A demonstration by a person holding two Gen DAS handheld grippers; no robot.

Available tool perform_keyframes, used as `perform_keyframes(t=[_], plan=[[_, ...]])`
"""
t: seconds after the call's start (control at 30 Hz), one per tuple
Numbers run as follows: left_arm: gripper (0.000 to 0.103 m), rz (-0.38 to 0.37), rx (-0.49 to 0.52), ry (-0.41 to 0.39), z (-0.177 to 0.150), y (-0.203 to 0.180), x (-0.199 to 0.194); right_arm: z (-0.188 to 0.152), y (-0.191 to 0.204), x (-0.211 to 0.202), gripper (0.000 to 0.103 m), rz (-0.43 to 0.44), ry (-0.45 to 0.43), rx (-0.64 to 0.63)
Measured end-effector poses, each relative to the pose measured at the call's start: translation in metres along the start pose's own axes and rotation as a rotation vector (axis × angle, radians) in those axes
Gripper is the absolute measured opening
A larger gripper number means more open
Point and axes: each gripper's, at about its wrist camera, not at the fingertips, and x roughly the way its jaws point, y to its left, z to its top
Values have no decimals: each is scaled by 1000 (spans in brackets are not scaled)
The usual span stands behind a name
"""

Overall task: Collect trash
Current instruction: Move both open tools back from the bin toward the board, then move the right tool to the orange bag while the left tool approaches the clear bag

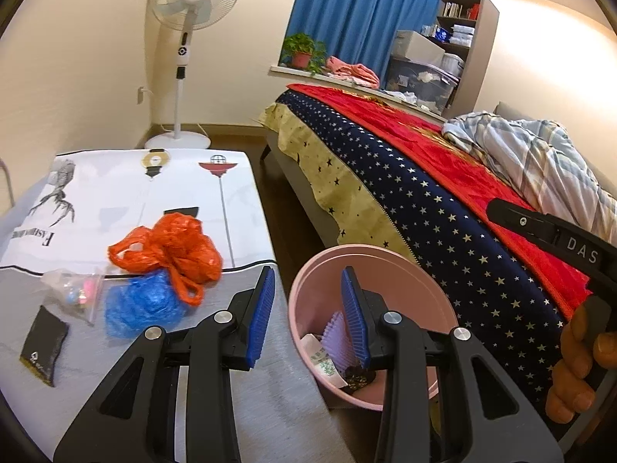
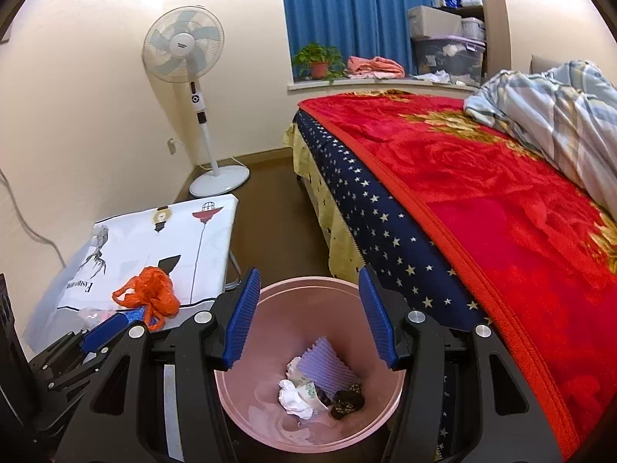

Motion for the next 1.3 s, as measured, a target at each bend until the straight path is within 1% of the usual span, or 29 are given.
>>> perform_keyframes(t=[0.07, 0.43, 0.7, 0.83, 0.97, 1.13, 1.3], plan=[[36, 6, -6, -5, -1, 5, -5, 0, 4, -2, 57, 6, -3, -1], [36, 49, -57, -34, -2, 41, -31, -5, 33, -3, 57, 29, 1, -40], [36, 71, -93, -46, -1, 63, -40, -8, 52, 5, 57, 50, 13, -51], [36, 88, -104, -45, -3, 71, -41, -9, 61, 10, 57, 80, 22, -43], [36, 116, -122, -35, -8, 84, -42, -9, 72, 15, 57, 115, 20, -57], [36, 163, -159, -25, -14, 106, -43, -11, 87, 29, 57, 147, 40, -73], [36, 224, -237, -12, -20, 134, -40, -13, 101, 45, 57, 183, 63, -75]])
